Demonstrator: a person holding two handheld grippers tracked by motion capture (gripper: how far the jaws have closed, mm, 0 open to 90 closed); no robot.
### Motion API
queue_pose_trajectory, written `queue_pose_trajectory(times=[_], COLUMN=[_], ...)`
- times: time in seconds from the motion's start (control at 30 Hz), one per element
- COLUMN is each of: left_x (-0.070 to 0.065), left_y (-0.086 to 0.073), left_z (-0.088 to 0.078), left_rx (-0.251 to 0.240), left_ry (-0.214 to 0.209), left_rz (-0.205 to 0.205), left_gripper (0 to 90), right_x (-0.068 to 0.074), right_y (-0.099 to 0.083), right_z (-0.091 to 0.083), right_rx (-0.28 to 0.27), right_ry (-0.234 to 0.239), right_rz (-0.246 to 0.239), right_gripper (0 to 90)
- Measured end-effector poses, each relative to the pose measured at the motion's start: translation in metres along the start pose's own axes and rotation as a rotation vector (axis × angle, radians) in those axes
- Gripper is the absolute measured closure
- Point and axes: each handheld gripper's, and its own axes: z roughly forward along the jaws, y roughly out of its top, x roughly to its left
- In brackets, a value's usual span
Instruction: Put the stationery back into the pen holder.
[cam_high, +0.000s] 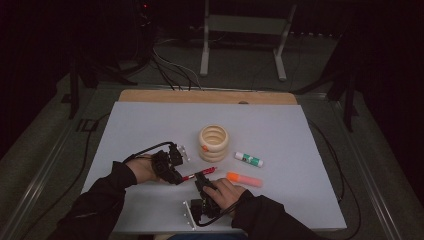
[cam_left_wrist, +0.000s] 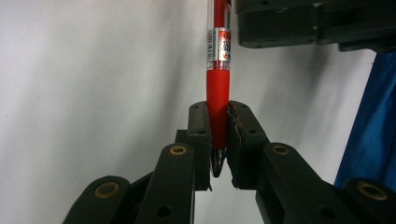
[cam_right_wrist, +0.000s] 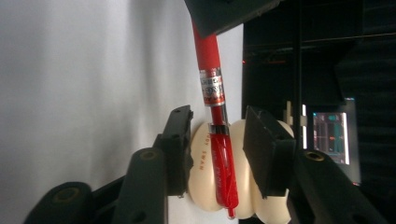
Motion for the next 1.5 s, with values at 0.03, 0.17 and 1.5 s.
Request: queue_pose_trajectory(times=[0.03, 0.17, 1.5], left_x=[0.0, 0.0, 0.011], left_y=[0.0, 0.001, -0.029], left_z=[0.0, 0.002, -0.024], left_rx=[0.0, -0.002, -0.338], left_ry=[-0.003, -0.009, -0.026], left_rz=[-0.001, -0.001, -0.092], left_gripper=[81.4, 81.4, 43.0], right_x=[0.001, 0.003, -0.016], right_y=[0.0, 0.003, -0.018], right_z=[0.001, 0.002, -0.004], right_rx=[0.003, 0.007, -0.003], right_ry=[-0.007, -0.015, -0.014], right_rz=[-0.008, -0.034, -0.046], right_gripper=[63.4, 69.1, 80.1])
